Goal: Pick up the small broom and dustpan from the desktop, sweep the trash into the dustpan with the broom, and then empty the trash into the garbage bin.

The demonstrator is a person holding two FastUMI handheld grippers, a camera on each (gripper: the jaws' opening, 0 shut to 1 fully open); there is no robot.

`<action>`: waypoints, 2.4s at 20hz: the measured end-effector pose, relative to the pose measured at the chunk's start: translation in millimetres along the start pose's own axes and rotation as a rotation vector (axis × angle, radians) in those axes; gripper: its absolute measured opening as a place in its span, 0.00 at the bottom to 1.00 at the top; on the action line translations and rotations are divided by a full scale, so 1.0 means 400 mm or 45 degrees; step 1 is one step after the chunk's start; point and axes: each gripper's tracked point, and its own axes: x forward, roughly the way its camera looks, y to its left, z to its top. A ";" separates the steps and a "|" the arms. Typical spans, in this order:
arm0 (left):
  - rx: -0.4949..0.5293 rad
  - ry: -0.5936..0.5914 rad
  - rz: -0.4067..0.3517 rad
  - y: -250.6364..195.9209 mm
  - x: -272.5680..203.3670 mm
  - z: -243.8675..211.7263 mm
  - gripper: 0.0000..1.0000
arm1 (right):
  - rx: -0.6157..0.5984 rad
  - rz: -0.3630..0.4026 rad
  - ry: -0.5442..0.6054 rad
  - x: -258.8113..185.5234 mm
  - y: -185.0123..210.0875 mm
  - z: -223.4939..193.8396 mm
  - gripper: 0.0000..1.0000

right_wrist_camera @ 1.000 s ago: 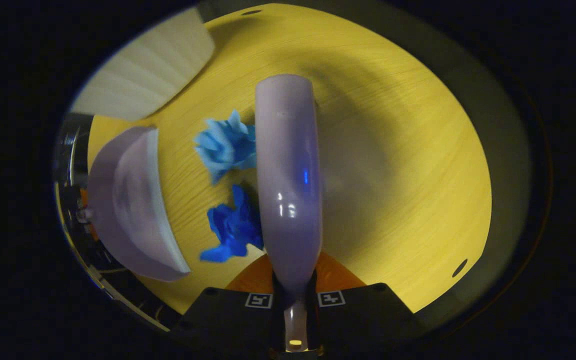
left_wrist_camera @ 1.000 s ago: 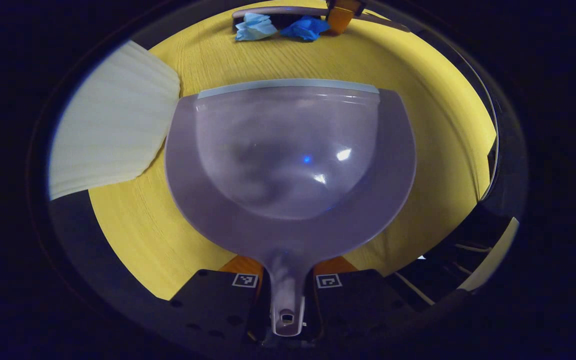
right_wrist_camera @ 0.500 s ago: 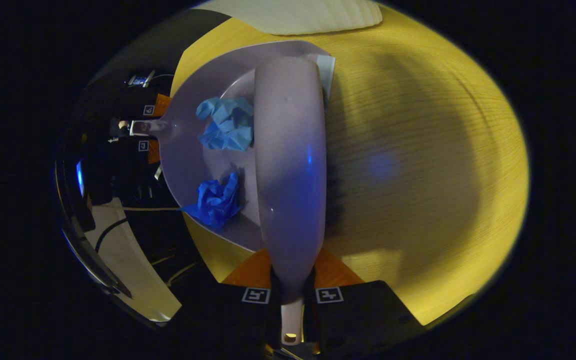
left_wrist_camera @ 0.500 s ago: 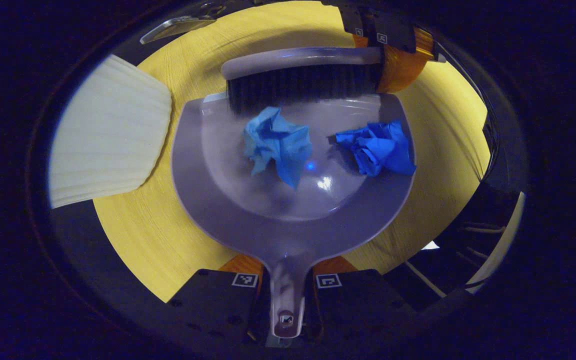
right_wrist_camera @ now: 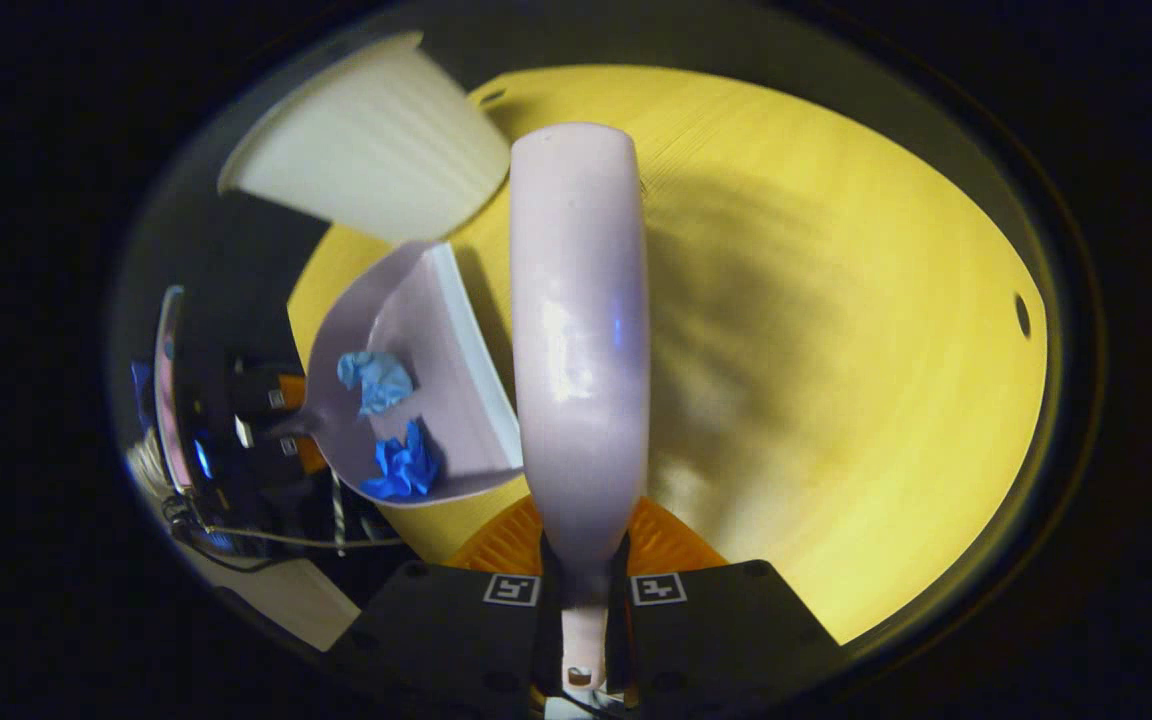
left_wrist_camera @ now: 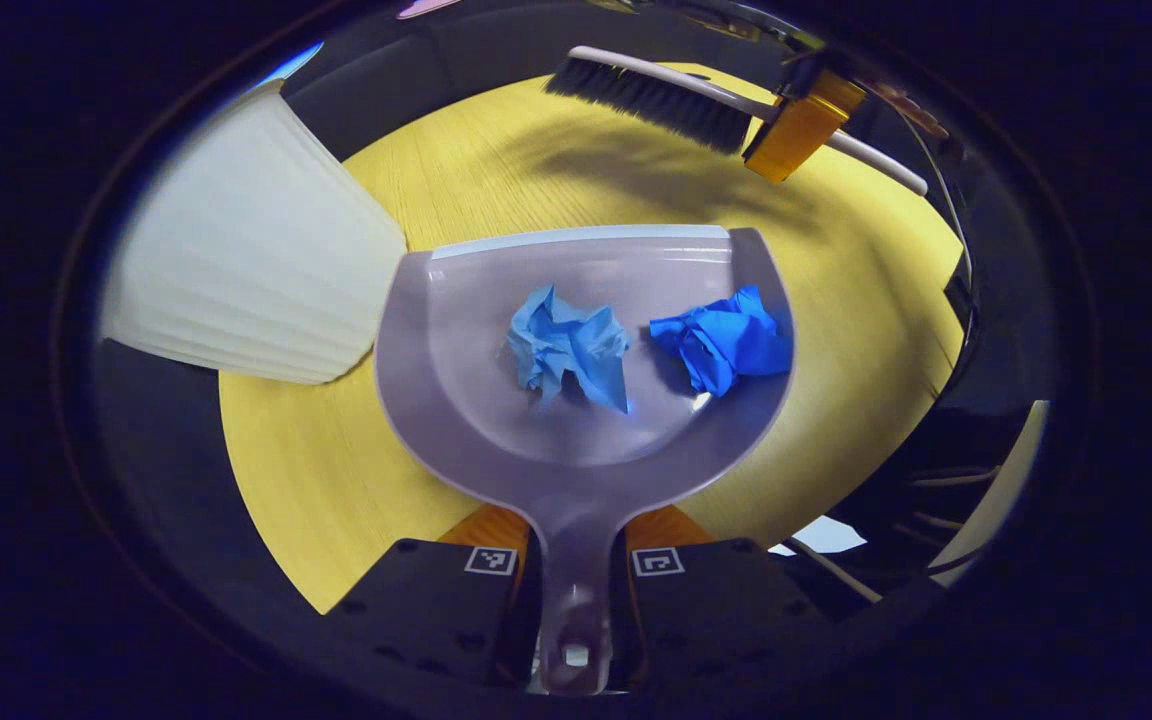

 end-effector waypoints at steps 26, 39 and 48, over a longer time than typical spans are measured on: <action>0.614 -0.042 1.274 0.125 0.045 -0.001 0.25 | 0.402 -0.034 -0.606 0.261 -0.022 -0.387 0.18; 1.106 0.030 1.680 0.184 0.024 -0.010 0.25 | 0.460 -0.101 -0.564 0.289 -0.068 -0.468 0.18; 0.416 -0.731 1.347 0.039 0.050 0.039 0.25 | 0.501 -0.131 -0.611 0.240 -0.081 -0.444 0.18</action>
